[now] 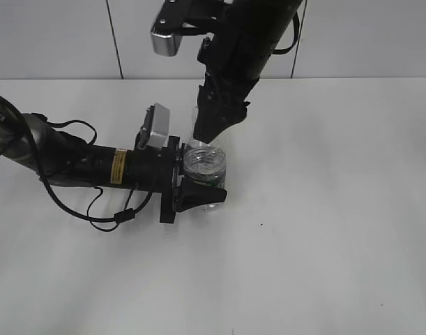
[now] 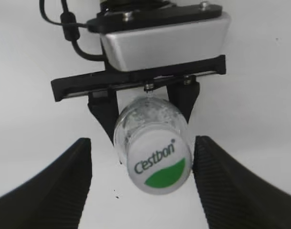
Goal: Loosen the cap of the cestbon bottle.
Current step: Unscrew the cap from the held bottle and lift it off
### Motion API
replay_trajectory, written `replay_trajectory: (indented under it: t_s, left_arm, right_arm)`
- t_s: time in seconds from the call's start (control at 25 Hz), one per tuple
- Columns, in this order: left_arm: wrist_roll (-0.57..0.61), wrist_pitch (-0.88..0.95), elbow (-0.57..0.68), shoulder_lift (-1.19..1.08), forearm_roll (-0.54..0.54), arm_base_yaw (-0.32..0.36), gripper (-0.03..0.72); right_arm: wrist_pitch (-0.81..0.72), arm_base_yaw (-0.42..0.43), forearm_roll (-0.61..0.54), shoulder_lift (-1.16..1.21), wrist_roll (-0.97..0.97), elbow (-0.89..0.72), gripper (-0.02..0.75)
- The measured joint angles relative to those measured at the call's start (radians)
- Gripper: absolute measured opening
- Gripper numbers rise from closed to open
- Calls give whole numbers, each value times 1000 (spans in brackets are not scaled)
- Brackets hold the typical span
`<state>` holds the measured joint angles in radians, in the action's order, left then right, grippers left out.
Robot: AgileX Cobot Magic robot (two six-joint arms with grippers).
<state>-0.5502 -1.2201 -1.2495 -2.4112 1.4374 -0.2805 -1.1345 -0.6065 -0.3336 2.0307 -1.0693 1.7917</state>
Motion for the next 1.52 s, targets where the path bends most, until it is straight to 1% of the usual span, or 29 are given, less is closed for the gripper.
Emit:
replay_trajectory:
  t_s: [0.16,0.36,0.56,0.76,0.88,1.16,1.52]
  left_arm:
    - [-5,1,0,0,-1,0,406]
    - [-7,1,0,0,-1,0,406]
    - [-11,1,0,0,-3,0,405]
    - [-13,4,0,0,-4,0,405]
    - [-13,5,0,0,-4,0,405]
    - [-13,6,0,0,-4,0,405]
    - [-13,6,0,0,-4,0,405]
  right_arm:
    - [48,0,0,0,106,0,505]
    - [72,0,13,0,245,0,505]
    - [71,0,80,0,506,0,505]
    - [45,0,87,0,751,0,505]
    - [37,0,67,0,869,3,505]
    - [22,0,53,0,1038,50,505]
    - [-10,0,27,24,1087,51,503]
